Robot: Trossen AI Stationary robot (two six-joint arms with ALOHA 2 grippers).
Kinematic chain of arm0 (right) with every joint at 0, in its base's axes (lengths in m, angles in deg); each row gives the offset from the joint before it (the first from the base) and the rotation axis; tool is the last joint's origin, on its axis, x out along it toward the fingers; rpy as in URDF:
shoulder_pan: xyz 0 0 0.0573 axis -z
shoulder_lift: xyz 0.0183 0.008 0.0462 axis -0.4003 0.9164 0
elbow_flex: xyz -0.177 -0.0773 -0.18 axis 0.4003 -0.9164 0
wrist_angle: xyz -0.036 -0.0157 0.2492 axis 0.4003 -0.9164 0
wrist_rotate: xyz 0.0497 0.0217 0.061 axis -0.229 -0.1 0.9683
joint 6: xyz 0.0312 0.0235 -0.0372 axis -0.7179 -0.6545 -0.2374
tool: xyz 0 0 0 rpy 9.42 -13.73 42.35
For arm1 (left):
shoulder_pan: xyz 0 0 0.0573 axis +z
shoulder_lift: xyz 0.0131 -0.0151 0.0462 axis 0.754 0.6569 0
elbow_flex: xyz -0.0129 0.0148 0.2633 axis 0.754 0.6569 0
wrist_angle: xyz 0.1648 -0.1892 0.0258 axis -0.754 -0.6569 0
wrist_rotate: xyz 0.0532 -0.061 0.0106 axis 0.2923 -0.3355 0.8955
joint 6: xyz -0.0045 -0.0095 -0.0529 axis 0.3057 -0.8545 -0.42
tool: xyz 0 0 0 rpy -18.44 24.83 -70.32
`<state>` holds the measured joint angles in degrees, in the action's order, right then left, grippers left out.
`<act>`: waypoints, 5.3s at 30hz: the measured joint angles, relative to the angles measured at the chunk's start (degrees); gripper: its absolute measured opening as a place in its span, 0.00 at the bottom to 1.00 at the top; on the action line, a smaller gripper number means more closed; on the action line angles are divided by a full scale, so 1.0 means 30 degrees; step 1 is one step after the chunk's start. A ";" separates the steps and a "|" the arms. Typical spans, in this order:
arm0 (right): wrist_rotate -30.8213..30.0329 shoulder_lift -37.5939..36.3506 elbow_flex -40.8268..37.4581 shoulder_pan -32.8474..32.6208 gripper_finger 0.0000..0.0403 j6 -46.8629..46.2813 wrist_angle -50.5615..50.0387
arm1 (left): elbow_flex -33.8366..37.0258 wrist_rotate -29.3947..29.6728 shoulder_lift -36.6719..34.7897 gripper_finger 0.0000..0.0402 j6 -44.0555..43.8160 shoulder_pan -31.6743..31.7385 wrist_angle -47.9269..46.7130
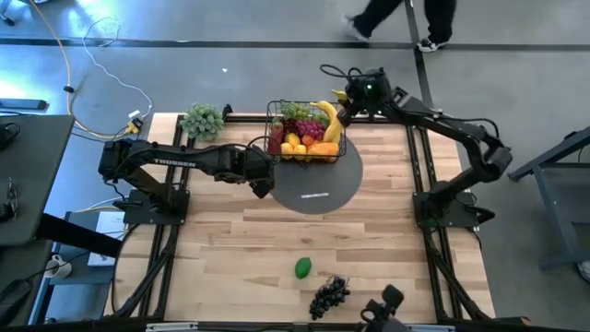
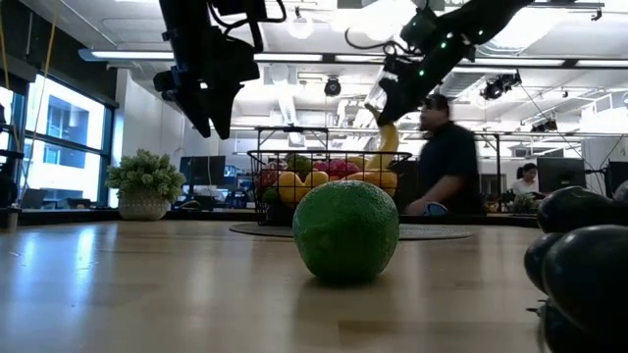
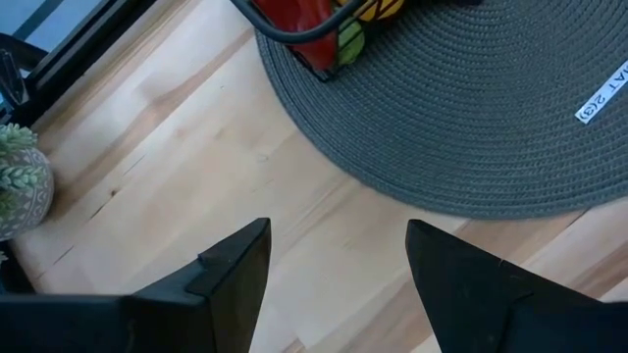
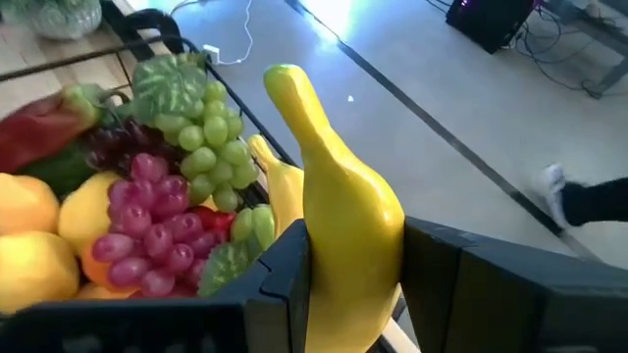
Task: Build produce basket
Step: Put the banana into the wire basket, then put the grapes into the wire basket
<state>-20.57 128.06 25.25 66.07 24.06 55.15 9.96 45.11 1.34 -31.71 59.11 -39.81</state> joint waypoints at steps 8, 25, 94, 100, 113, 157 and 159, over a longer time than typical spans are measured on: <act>-0.0568 0.1428 0.0047 -0.0639 0.23 0.1625 0.0911 | -0.0004 0.0076 0.0000 0.57 -0.0036 0.0000 -0.0011; -0.0219 0.1770 0.0022 -0.1077 0.39 0.2187 0.0567 | -0.0004 0.0128 0.0000 0.57 -0.0003 0.0000 -0.0032; -0.0117 0.1752 0.8852 -1.6087 0.56 -1.8053 -1.8181 | 0.2125 -0.4131 -0.4693 0.57 -0.0510 -0.8749 -0.3668; -0.0121 0.1776 0.8852 -1.9176 0.56 -2.0507 -1.8164 | 0.2328 -0.4279 -0.4692 0.57 -0.1857 -1.0752 -0.3603; -0.0114 0.4622 0.8859 -2.3394 0.56 -2.0919 -1.7196 | 0.2328 -0.5489 -0.4692 0.57 -0.3847 -1.2514 -0.3588; 0.1114 1.3656 0.8881 -2.6905 0.55 -0.7668 -1.0757 | 0.2328 -0.5395 -0.4677 0.57 -0.5406 -1.2524 -0.3435; 0.1398 1.3657 0.8888 -2.6885 0.53 -0.7704 -1.0764 | 0.2328 -0.5389 -0.4677 0.57 -0.5370 -1.2524 -0.3435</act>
<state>-16.38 169.03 51.91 -14.58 0.95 22.85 16.95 28.95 -12.69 -47.82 21.54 -50.11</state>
